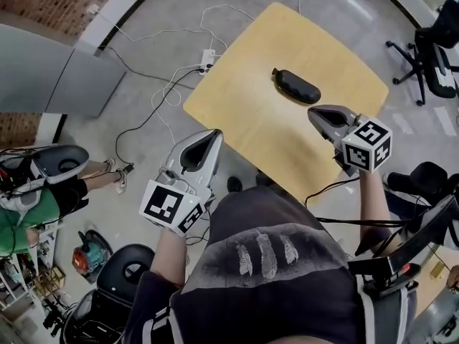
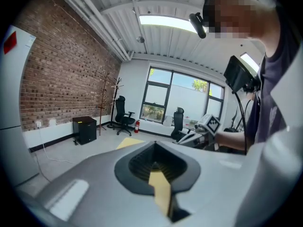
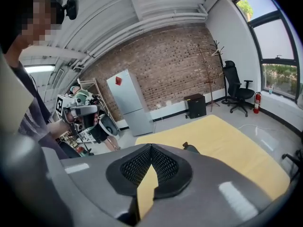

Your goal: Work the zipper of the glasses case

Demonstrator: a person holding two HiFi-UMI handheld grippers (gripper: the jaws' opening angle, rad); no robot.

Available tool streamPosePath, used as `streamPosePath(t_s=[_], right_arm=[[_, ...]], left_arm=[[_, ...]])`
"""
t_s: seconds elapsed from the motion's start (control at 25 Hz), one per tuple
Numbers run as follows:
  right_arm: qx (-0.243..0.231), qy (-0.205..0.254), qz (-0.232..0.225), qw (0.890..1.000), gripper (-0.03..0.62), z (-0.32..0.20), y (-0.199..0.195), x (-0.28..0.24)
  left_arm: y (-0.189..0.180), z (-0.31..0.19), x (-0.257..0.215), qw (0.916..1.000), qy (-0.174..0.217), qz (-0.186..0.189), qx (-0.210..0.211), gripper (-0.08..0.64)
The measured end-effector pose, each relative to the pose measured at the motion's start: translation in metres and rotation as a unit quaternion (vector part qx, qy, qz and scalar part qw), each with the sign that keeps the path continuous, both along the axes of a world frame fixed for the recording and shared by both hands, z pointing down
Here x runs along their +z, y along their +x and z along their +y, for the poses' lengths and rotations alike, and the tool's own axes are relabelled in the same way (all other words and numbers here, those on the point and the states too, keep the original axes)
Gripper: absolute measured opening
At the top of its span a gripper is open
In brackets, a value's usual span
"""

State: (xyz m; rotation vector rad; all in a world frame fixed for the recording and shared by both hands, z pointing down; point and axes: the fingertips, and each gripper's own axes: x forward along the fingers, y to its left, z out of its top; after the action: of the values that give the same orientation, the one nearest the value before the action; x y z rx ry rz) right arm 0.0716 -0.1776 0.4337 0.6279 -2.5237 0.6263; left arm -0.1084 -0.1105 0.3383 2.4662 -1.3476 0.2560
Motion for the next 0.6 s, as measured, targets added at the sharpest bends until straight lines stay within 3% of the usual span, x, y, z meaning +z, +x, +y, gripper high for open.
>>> streamPosePath(t_s=[0.32,0.56,0.6], right_arm=[[-0.03,-0.014,0.059,0.998,0.002,-0.07,0.028,0.04],[-0.087,-0.034,0.132,0.987,0.003,-0.107,0.04,0.097],[-0.1,-0.055,0.13,0.985,0.088,-0.109,0.038,0.107]], left_arm=[[0.021,-0.022,0.016,0.9997,-0.019,-0.014,0.009,0.0],[0.035,-0.026,0.027,0.9994,-0.028,-0.021,-0.001,0.0],[0.034,-0.026,0.028,0.9993,-0.03,-0.022,-0.004,0.0]])
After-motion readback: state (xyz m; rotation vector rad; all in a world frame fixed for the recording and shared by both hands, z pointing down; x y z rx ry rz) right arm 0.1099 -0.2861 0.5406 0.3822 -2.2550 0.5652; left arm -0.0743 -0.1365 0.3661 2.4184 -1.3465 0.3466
